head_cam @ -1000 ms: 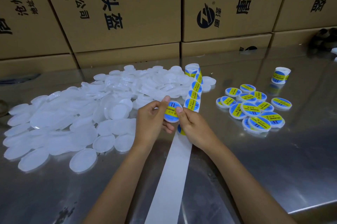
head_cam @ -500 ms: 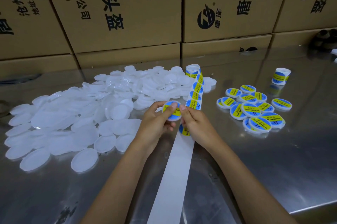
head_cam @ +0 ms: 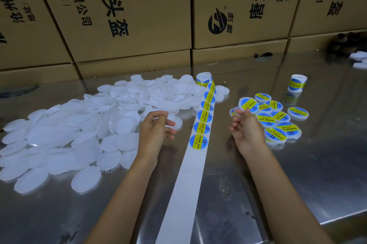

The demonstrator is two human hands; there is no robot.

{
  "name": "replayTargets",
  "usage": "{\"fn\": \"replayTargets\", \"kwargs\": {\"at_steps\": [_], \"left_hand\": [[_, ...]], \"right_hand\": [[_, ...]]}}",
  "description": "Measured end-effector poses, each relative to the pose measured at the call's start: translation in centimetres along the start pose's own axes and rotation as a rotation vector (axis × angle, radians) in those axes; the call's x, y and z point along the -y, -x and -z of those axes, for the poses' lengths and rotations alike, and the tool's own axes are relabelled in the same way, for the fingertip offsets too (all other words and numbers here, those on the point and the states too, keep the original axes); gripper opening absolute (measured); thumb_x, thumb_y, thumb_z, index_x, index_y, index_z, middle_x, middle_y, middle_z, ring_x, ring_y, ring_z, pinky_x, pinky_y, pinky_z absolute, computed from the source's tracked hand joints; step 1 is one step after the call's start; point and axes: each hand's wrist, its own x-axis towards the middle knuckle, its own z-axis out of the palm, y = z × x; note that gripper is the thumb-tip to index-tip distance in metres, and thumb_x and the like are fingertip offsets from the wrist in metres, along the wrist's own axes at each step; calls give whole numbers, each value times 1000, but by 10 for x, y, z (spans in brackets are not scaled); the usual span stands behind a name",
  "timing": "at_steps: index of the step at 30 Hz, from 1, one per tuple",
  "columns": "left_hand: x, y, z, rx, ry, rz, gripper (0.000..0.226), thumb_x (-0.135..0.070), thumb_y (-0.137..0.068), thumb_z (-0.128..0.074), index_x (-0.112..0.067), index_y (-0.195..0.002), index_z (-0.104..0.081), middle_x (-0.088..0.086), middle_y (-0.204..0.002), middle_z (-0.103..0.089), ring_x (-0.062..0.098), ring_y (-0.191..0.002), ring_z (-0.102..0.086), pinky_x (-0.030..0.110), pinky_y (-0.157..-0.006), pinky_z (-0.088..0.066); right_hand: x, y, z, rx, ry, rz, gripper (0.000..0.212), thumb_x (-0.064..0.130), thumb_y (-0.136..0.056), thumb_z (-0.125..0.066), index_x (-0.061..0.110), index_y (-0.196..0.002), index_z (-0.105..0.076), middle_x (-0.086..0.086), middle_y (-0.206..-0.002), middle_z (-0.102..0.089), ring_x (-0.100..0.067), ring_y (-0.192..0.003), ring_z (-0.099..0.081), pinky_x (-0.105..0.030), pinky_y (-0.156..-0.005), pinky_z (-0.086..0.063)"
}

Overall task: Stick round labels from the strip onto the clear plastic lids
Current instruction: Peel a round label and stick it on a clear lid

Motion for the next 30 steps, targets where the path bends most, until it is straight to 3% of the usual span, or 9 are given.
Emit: {"fn": "replayTargets", "kwargs": {"at_steps": [5, 8, 11, 14, 16, 18, 21, 27, 30], "left_hand": [[2, -1, -1, -22, -59, -28, 17, -15, -104, -50, -14, -111, -65, 4, -83, -71, 12, -60, -67, 23, -55, -54], [2, -2, 1, -30, -85, -40, 26, -4, -101, -43, -16, -108, -65, 4, -82, -71, 9, -57, -67, 20, -52, -54], [0, -8, 9, -89, -149, -101, 30, 0, -97, -42, -19, -104, -64, 4, -86, -71, 10, -62, -67, 21, -56, -52], [4, -12, 19, -135, -520, -299, 24, -8, -97, -52, -25, -112, -60, -4, -100, -68, 8, -83, -63, 15, -71, -45], [12, -12, 21, -36, -764, -427, 33, -11, -96, -57, -21, -127, -60, -4, -120, -62, 14, -110, -57, 23, -94, -44], [20, -13, 18, 116, -1033, -508, 42, -15, -96, -57, -19, -138, -58, 3, -145, -51, 22, -137, -39, 35, -111, -29], [26, -15, 13, 199, -1240, -545, 36, -26, -101, -51, -27, -134, -64, 2, -158, -37, 20, -146, -24, 34, -111, -17], [24, -15, 10, 153, -1119, -592, 18, -14, -96, -61, -19, -96, -78, 0, -147, -54, 20, -144, -35, 30, -112, -16], [14, -6, 5, 133, -745, -466, 15, -11, -94, -63, -20, -87, -73, -11, -121, -69, 5, -130, -49, 12, -104, -32]], "right_hand": [[4, -5, 6, -4, -238, -87, 14, 18, -104, -43, 11, -102, -55, -4, -77, -52, -12, -62, -42, -21, -55, -39], [2, -5, 7, 38, -201, -79, 19, 17, -103, -43, 9, -114, -55, -4, -80, -54, -12, -64, -43, -21, -59, -40], [-1, -4, 4, 109, -38, -37, 22, 18, -101, -43, 11, -111, -62, -2, -72, -54, -10, -57, -43, -21, -56, -41], [-5, 2, -3, 151, 184, 46, 20, 13, -97, -47, 10, -95, -67, -3, -64, -55, -11, -50, -44, -22, -47, -40], [-11, 6, -8, 140, 346, 107, 17, 13, -93, -52, 10, -90, -69, -1, -61, -57, -12, -49, -45, -24, -48, -39], [-18, 10, -12, 146, 474, 171, 16, 13, -91, -54, 9, -92, -69, 3, -60, -58, -10, -49, -45, -24, -50, -39], [-26, 14, -15, 192, 624, 280, 15, 13, -94, -53, 8, -94, -67, 4, -68, -62, -1, -50, -50, -16, -50, -39], [-36, 22, -17, 342, 961, 602, 14, 7, -92, -57, 14, -96, -68, 10, -88, -61, -9, -82, -53, -7, -67, -38], [-40, 28, -19, 465, 1055, 687, 26, 6, -92, -59, 18, -114, -67, 14, -109, -60, -7, -106, -49, 0, -82, -31]]}}
